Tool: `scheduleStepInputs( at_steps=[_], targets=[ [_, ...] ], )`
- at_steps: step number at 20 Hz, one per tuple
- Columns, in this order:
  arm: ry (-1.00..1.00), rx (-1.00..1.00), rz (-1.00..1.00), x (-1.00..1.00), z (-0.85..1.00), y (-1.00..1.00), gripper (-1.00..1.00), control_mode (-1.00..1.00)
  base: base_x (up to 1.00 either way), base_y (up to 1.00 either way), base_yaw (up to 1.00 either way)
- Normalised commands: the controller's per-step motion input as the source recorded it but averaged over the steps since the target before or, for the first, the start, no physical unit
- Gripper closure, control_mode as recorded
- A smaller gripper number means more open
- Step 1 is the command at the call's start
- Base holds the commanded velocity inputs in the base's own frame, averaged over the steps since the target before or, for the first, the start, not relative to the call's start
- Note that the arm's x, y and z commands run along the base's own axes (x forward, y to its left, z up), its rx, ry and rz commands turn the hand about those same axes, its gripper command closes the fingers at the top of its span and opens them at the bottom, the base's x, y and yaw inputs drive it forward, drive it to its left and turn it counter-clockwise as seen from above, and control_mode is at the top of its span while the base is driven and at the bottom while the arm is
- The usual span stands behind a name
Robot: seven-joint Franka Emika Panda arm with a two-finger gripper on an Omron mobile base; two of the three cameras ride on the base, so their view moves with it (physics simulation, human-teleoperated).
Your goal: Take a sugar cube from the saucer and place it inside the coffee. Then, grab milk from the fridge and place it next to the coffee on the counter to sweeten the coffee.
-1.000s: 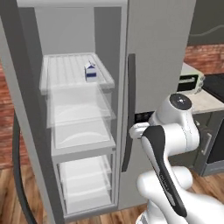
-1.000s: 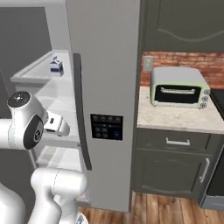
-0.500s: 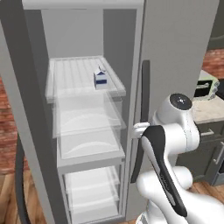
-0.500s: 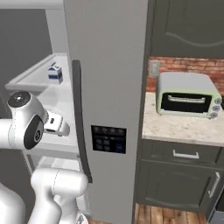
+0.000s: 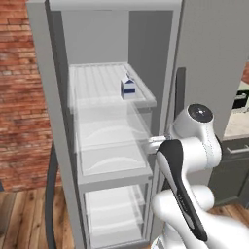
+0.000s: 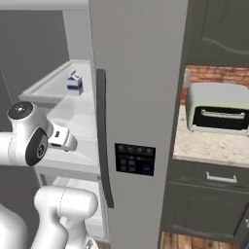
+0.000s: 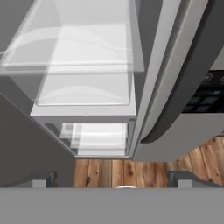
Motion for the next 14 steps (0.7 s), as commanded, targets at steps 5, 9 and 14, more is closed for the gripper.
scheduleStepInputs(
  at_steps=[5,9,14],
  targets=[
    [0.00,0.00,0.00,0.00,0.00,0.00,-1.00,1.00,0.38,0.18,0.02],
    [0.00,0.00,0.00,0.00,0.00,0.00,-1.00,1.00,0.42,0.10,0.00],
    [-0.05,-0.01,0.00,0.13,0.37,0.02,-1.00,-1.00,0.07,0.02,0.00]
  ],
)
